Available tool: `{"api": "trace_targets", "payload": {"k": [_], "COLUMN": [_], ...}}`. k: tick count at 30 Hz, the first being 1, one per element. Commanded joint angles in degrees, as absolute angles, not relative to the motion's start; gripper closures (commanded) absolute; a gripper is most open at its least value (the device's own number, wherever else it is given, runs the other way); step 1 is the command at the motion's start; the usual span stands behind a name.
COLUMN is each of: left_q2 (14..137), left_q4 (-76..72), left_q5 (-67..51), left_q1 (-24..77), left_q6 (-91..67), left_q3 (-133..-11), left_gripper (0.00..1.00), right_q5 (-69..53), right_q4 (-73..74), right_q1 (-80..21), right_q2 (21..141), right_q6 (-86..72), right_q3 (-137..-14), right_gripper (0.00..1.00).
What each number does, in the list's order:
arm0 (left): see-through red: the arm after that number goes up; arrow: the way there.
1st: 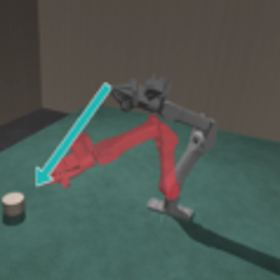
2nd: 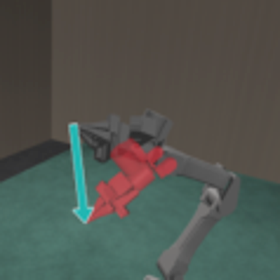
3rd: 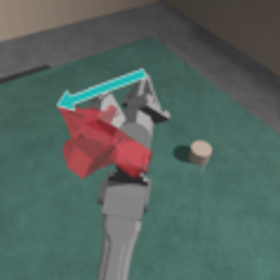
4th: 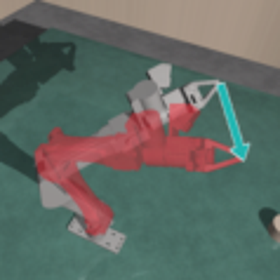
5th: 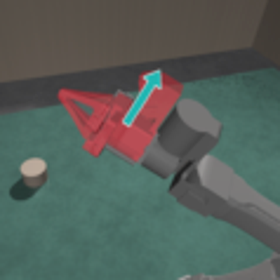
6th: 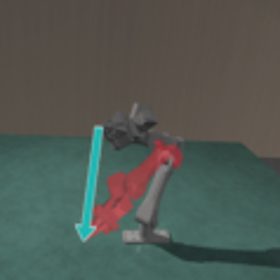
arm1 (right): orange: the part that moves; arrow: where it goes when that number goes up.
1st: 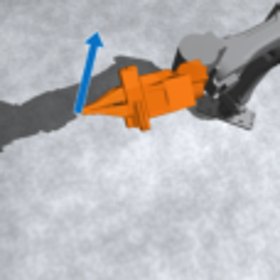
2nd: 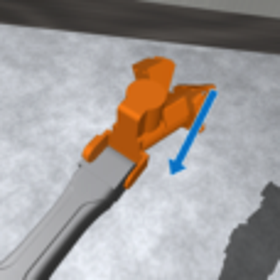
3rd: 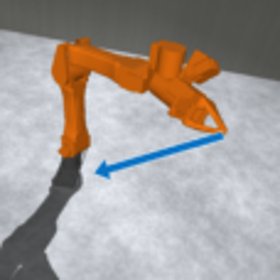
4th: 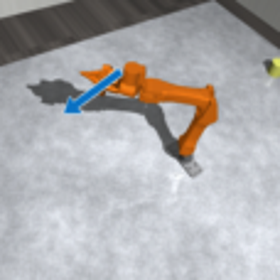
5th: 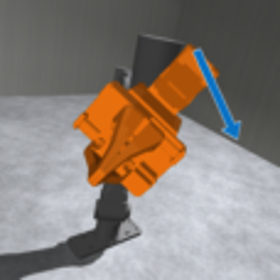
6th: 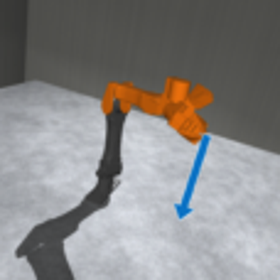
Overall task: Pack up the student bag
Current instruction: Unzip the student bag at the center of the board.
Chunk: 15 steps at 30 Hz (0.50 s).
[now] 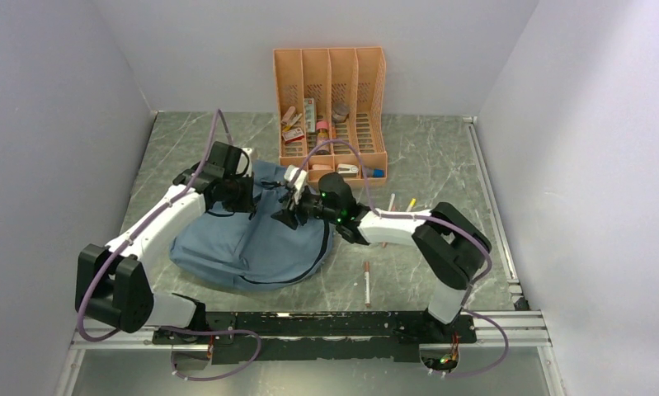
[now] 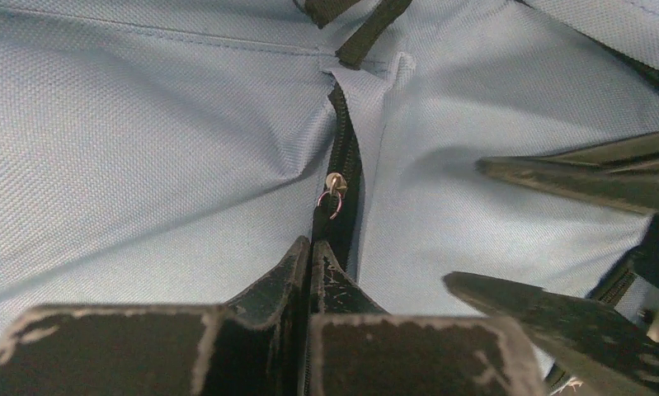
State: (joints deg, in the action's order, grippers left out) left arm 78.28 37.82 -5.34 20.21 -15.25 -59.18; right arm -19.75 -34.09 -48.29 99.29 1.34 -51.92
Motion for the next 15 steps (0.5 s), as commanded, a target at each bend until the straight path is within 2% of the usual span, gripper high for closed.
{"api": "trace_targets", "payload": {"k": [1,9,15], "left_q2": [76.1,75.0,74.2], "left_q4": [40.9,42.8,44.6], "left_q5": [-4.4,-4.1,-3.0], "left_q1": [20.5,20.5,20.5], "left_q6": [-14.0,-13.6,-14.1], "left_q3": [-58.7,-58.3,-58.3], "left_gripper": [0.95,0.95,0.95], "right_q5": [-34.3,-41.7,-45.5], "right_q4": [-37.9,-36.1,-25.6], "right_q1": [-47.9,-46.6,-45.3], "right_q2": [104.6,108.9,111.1], "right_q6": [23.8,37.3,47.3], "right_q3": [-55.6,-61.7,-67.2], "right_gripper": [0.45,0.39,0.38]}}
